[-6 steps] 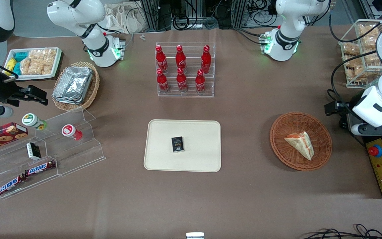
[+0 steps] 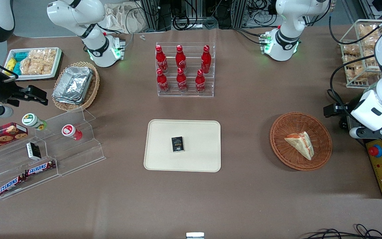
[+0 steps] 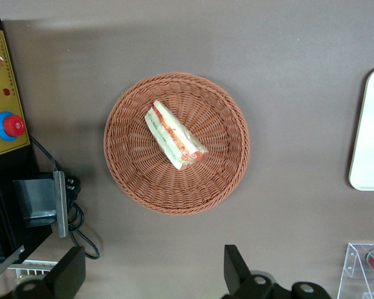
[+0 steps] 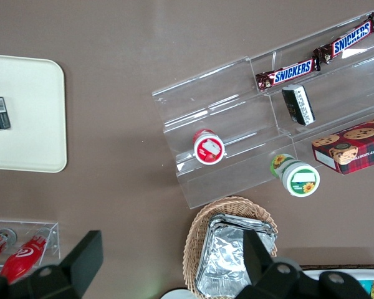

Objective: Place sandwich from basket to tray
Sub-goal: 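Lower the open left gripper onto the sandwich in the basket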

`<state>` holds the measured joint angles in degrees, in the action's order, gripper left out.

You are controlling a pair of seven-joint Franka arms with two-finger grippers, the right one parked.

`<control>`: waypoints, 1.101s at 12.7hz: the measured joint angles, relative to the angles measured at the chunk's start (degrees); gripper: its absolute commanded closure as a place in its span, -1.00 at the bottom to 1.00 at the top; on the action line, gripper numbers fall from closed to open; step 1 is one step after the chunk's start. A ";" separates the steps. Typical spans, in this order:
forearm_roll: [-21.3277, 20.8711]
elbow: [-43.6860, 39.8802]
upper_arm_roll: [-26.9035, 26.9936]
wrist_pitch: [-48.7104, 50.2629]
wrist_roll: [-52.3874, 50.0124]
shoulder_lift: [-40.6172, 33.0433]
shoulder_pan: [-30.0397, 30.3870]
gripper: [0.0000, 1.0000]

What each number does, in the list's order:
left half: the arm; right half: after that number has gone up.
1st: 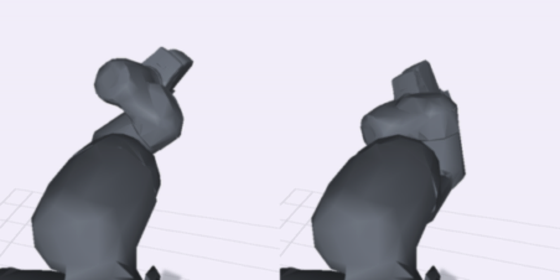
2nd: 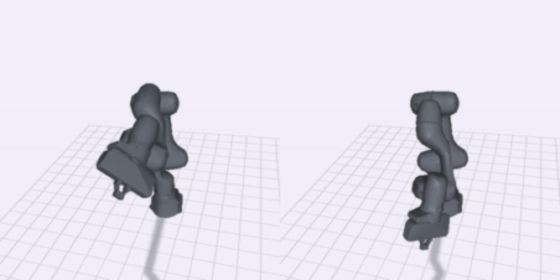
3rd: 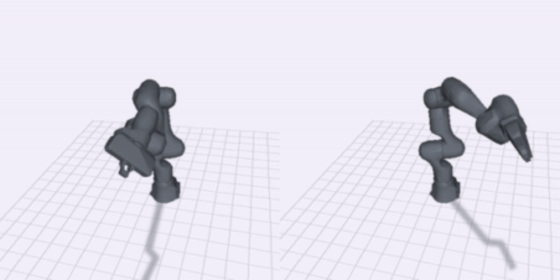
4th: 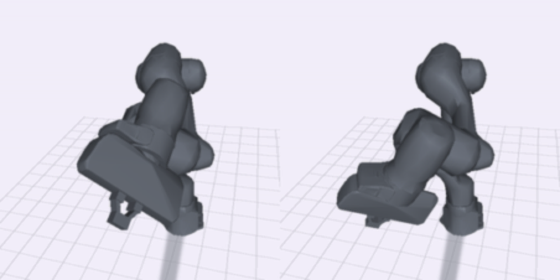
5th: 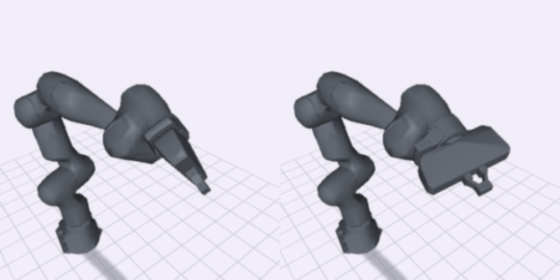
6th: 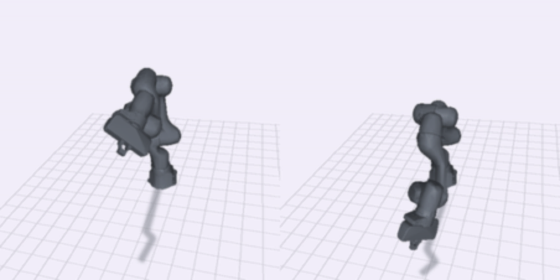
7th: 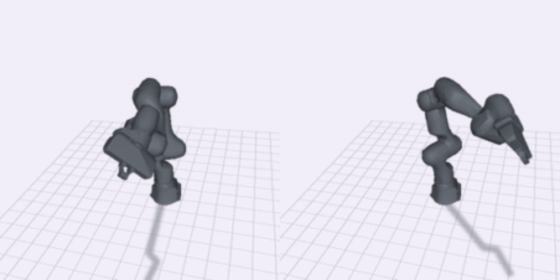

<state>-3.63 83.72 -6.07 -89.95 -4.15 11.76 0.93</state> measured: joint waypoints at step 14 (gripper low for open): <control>-7.33 22.63 0.65 -34.06 -54.47 9.54 0.22 -1.00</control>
<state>-10.96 106.35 -5.42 -124.01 -58.62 21.30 1.14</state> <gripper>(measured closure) 0.000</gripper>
